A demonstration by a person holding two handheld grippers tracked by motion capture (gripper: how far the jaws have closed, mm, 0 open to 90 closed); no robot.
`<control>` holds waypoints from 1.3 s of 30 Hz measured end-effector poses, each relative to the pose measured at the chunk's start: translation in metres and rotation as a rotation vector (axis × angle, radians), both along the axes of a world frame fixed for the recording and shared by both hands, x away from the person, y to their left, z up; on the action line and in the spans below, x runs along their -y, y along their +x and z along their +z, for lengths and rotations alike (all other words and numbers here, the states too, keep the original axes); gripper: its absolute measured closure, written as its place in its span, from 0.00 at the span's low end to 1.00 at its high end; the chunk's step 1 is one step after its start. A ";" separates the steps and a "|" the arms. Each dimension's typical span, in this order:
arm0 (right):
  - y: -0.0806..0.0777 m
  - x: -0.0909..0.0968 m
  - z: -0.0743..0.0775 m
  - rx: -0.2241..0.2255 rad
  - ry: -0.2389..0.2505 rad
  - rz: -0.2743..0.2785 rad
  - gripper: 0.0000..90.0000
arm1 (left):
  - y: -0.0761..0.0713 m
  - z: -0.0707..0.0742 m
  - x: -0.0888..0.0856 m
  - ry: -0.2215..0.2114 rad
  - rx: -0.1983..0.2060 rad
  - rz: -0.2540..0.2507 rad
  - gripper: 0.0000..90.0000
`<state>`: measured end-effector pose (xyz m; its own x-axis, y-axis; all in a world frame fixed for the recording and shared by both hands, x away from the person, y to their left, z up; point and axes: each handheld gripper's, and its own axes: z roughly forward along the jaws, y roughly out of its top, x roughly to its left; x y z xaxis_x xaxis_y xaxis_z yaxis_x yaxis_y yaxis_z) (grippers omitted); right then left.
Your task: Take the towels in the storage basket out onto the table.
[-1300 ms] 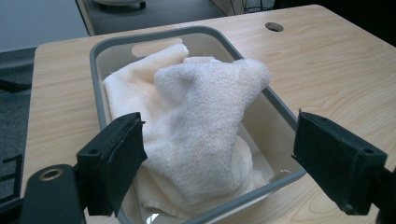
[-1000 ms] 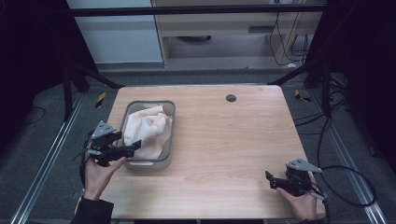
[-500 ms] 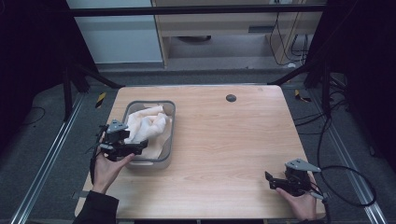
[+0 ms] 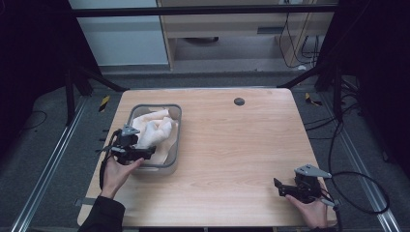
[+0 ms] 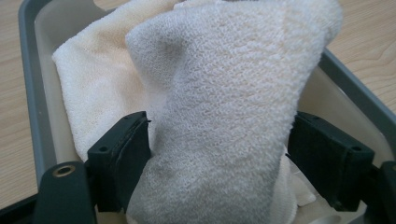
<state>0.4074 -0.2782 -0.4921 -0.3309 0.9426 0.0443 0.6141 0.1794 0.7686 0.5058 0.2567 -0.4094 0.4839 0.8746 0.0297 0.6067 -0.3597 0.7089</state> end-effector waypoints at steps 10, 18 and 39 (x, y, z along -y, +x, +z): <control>0.002 -0.001 -0.001 -0.018 -0.005 0.009 0.12 | 0.007 -0.007 0.002 0.034 -0.010 0.012 0.36; 0.003 -0.001 -0.002 -0.019 -0.018 0.013 0.12 | 0.008 -0.008 -0.001 0.034 -0.022 0.015 0.50; 0.003 -0.002 -0.003 -0.036 -0.013 0.016 0.12 | -0.005 0.017 -0.001 0.000 0.029 0.032 0.71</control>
<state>0.4106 -0.2763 -0.4948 -0.3446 0.9377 0.0442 0.6380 0.1994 0.7437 0.5013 0.2578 -0.3921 0.4547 0.8896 0.0439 0.5967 -0.3409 0.7264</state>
